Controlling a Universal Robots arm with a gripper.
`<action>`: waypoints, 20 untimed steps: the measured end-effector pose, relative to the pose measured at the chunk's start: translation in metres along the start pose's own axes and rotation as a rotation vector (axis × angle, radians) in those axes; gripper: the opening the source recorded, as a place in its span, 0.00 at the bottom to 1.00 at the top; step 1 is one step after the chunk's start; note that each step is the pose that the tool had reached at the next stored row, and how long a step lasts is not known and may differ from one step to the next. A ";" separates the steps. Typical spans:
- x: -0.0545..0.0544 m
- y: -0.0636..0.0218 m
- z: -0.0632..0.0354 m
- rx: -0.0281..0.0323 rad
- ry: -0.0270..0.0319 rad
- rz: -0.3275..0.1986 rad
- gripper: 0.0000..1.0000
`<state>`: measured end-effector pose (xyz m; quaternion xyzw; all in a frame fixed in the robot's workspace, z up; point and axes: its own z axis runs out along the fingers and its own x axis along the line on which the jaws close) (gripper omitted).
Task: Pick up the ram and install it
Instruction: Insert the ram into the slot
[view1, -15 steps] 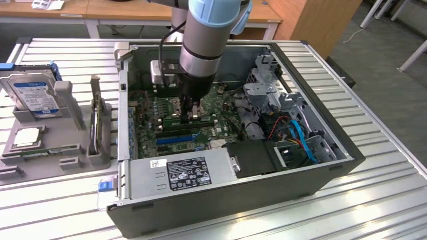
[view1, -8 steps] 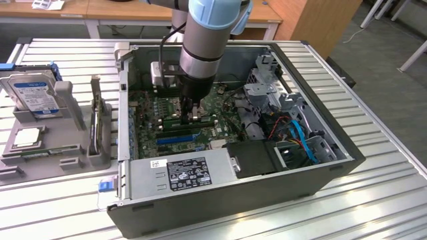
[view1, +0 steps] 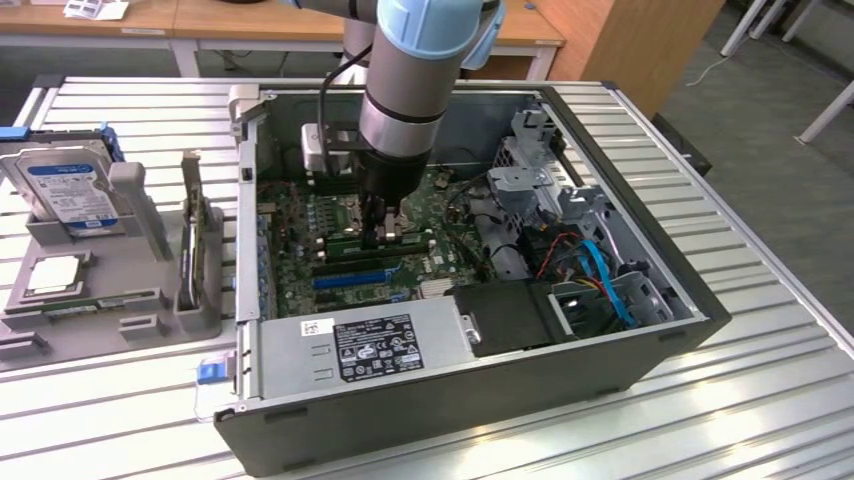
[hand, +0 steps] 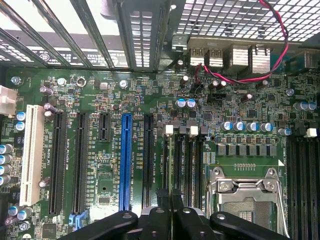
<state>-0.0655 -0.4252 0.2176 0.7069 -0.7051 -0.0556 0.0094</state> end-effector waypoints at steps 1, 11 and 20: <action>0.000 0.0000 0.0000 0.0000 -0.0001 0.000 0.12; 0.000 0.0000 -0.0002 0.0000 0.0000 0.000 0.12; 0.000 0.0000 0.0001 -0.0001 0.0004 0.000 0.12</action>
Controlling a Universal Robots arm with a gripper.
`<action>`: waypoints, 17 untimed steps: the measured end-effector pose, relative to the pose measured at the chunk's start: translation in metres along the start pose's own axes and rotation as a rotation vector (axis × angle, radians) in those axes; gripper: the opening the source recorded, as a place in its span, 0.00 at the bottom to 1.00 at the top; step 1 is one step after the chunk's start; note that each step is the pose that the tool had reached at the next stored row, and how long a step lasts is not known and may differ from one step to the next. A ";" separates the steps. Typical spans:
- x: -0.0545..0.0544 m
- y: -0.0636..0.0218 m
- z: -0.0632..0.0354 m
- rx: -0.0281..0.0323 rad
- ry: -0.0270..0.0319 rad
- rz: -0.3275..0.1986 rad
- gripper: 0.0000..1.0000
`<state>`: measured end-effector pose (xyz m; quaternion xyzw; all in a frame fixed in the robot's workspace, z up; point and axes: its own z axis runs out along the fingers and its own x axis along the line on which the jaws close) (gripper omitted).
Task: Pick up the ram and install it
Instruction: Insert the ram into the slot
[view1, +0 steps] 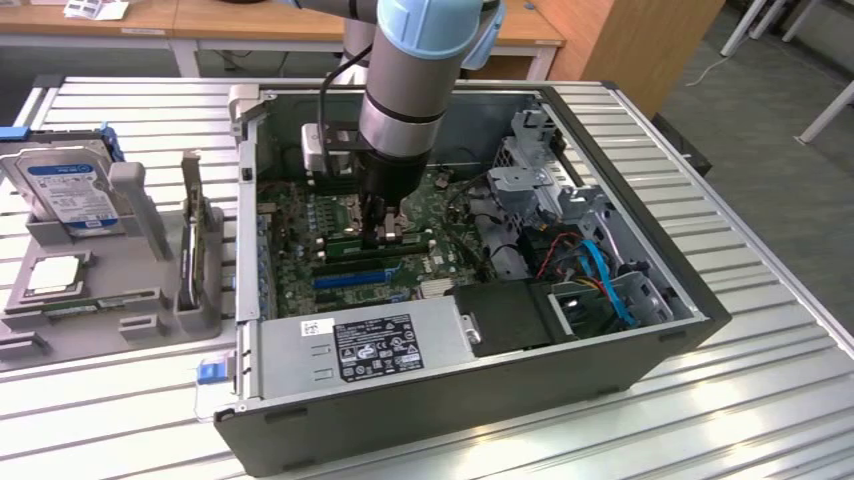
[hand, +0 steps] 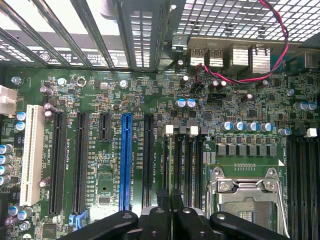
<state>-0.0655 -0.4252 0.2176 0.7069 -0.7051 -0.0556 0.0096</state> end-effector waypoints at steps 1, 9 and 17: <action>0.000 0.0000 0.0002 0.0001 -0.0003 0.000 0.12; 0.000 -0.0001 0.0004 0.0001 -0.0004 0.000 0.12; 0.000 -0.0002 0.0006 0.0010 -0.0007 0.000 0.13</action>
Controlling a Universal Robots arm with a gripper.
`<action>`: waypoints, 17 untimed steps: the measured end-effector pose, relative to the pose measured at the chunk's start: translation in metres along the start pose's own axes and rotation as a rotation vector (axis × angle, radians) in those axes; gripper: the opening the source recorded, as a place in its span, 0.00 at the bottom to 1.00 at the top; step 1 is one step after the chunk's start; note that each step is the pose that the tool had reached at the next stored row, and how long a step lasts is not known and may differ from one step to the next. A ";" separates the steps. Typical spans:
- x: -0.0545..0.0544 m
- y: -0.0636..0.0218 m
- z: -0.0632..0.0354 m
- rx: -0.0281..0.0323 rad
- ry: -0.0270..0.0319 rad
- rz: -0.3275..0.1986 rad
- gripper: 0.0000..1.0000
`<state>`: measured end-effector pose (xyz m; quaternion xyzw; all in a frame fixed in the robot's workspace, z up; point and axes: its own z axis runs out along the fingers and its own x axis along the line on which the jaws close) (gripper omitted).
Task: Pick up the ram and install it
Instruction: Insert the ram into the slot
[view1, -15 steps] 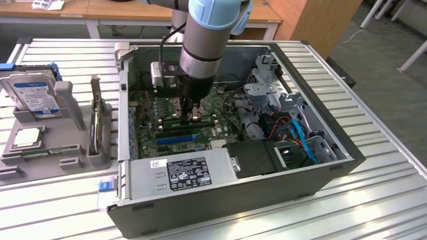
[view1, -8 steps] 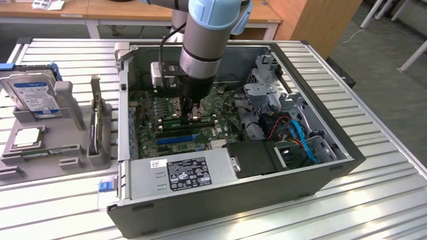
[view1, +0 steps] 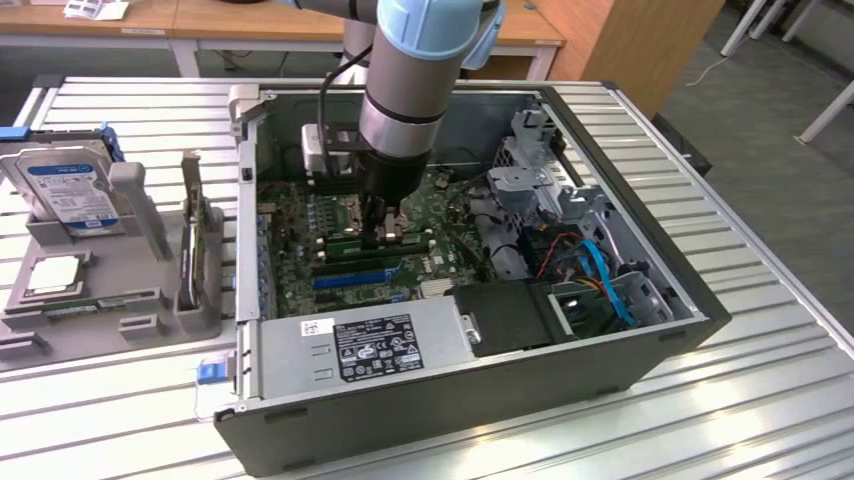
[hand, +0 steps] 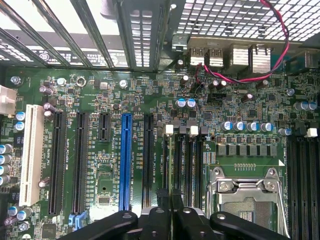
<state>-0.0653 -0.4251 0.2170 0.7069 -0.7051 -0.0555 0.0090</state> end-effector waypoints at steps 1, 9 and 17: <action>0.000 0.0000 0.0000 -0.0005 0.0000 0.000 0.19; 0.000 0.0002 -0.0010 -0.0009 0.0005 0.000 0.26; -0.002 0.0030 -0.0312 -0.0008 0.0001 0.000 0.26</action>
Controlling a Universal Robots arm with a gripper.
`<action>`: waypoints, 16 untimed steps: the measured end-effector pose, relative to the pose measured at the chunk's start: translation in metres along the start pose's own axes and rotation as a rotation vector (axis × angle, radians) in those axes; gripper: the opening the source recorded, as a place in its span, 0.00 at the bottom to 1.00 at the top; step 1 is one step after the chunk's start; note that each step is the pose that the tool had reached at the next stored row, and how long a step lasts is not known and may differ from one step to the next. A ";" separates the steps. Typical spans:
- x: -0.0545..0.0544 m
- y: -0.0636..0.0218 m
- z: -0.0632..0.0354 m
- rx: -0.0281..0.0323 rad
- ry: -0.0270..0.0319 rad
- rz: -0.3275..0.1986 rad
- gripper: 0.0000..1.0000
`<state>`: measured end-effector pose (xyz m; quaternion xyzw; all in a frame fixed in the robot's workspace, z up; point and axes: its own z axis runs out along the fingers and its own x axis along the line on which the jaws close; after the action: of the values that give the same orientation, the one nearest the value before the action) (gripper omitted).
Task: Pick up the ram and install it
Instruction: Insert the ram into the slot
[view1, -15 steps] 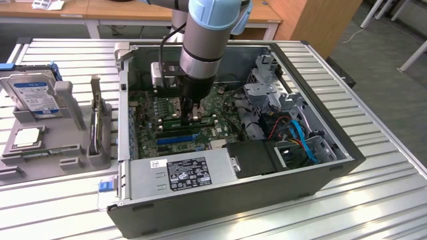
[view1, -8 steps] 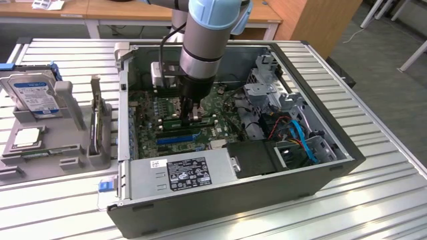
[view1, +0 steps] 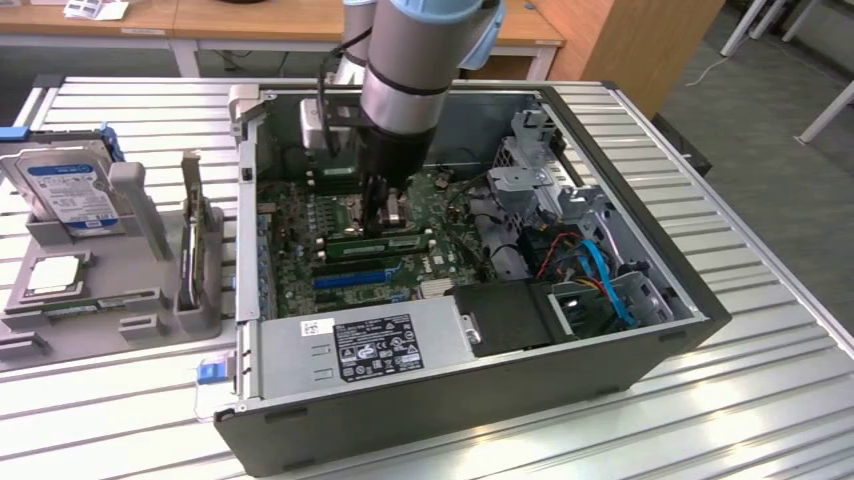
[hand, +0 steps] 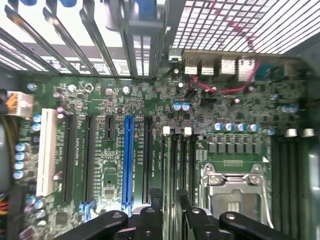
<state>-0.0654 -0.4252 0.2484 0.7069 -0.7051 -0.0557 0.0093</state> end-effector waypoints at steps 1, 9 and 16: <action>0.000 0.0004 -0.0047 0.0000 -0.0001 0.000 0.26; -0.002 0.0029 -0.0323 0.0000 0.0003 0.000 0.26; -0.002 0.0032 -0.0342 0.0143 0.0007 -0.004 0.26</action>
<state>-0.0655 -0.4252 0.2828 0.7082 -0.7042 -0.0504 0.0044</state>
